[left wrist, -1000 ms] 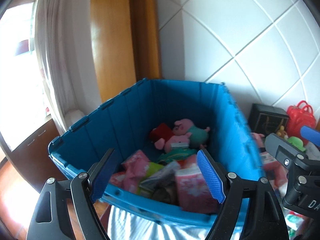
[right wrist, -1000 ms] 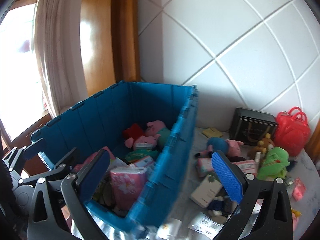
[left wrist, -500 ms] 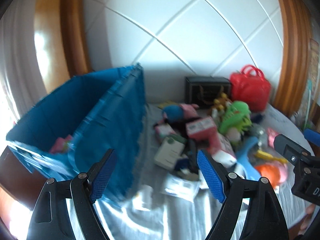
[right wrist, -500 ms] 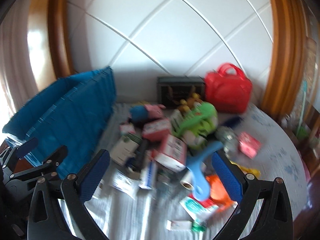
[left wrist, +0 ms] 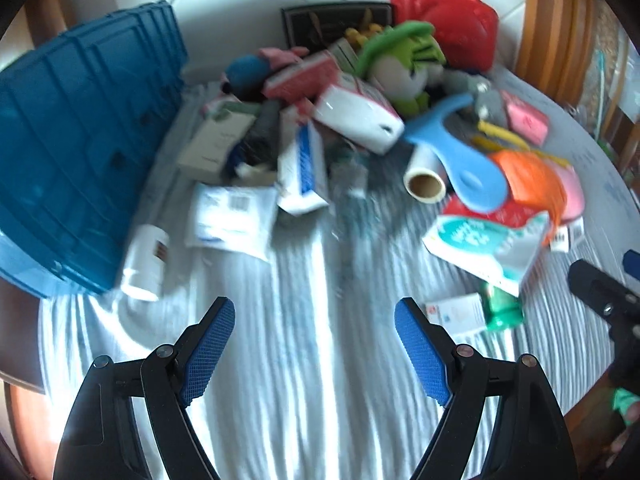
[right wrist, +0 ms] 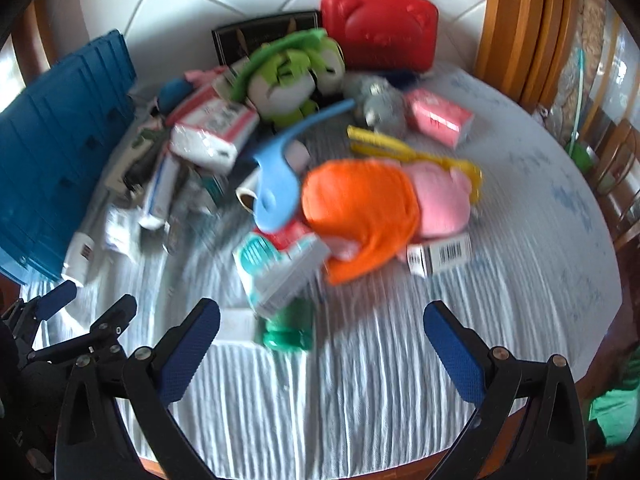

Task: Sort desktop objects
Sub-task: 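Withdraw both tools from the crate back over the table, then lower left tool toward square white medicine box while right tool approaches green jar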

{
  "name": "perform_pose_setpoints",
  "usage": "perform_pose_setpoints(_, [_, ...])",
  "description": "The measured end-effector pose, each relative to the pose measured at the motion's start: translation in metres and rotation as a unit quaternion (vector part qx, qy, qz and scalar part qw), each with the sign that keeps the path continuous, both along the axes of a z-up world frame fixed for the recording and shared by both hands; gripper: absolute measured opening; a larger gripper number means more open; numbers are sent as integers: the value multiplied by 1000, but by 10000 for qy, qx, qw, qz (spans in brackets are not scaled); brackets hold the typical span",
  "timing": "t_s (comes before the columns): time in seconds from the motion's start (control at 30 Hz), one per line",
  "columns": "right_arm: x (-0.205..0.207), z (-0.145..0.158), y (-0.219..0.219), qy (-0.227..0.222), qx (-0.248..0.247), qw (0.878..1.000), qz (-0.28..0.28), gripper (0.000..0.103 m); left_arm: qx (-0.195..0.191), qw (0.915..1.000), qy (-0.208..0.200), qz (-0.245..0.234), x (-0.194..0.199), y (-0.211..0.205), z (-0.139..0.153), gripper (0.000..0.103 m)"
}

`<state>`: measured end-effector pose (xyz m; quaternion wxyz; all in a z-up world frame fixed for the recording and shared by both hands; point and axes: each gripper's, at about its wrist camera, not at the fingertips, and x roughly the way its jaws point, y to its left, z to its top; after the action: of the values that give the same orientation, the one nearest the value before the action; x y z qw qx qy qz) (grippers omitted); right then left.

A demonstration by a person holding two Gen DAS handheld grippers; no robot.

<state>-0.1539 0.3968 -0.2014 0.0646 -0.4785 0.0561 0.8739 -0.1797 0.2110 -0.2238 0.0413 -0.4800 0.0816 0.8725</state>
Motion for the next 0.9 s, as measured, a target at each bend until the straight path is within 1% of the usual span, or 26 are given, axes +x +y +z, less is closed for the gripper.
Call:
perform_pose_setpoints(0.1, [9,-25,9,-223,-10,9997,-91,103,132,9997,-169,-130,6,18,-22,83])
perform_pose_setpoints(0.17, [15,-38,17,-356,-30,9992,-187,103,163,9995,-201,-202,8,31,-32,83])
perform_pose_setpoints(0.3, [21,-51,33,-487,-20,9983,-320,103,114,9993,-242,-263,10,52,-47,83])
perform_pose_setpoints(0.43, [23,-61,40,-544,-59,9981,-296,103,203,9990,-308,-255,3,64,-60,83])
perform_pose_setpoints(0.57, [20,-71,39,-594,-101,9979,-220,103,55,9992,-307,-231,-5,71,-76,83])
perform_pose_setpoints(0.6, [19,-73,38,-588,-123,9980,-188,103,34,9993,-296,-229,-7,70,-80,81])
perform_pose_setpoints(0.63, [18,-75,38,-582,-144,9981,-157,103,31,9994,-277,-211,-8,68,-82,75])
perform_pose_setpoints(0.67, [17,-76,36,-567,-170,9982,-121,103,55,9995,-246,-163,-8,64,-82,71])
perform_pose_setpoints(0.7, [17,-77,34,-522,-209,9984,-75,103,80,9997,-215,-116,-9,60,-82,64])
perform_pose_setpoints(0.73, [16,-78,32,-483,-244,9985,-36,103,96,9997,-198,-84,-10,57,-83,60])
perform_pose_setpoints(0.9, [6,-79,18,-314,-379,9987,153,103,-70,9998,-145,-87,-10,44,-85,60])
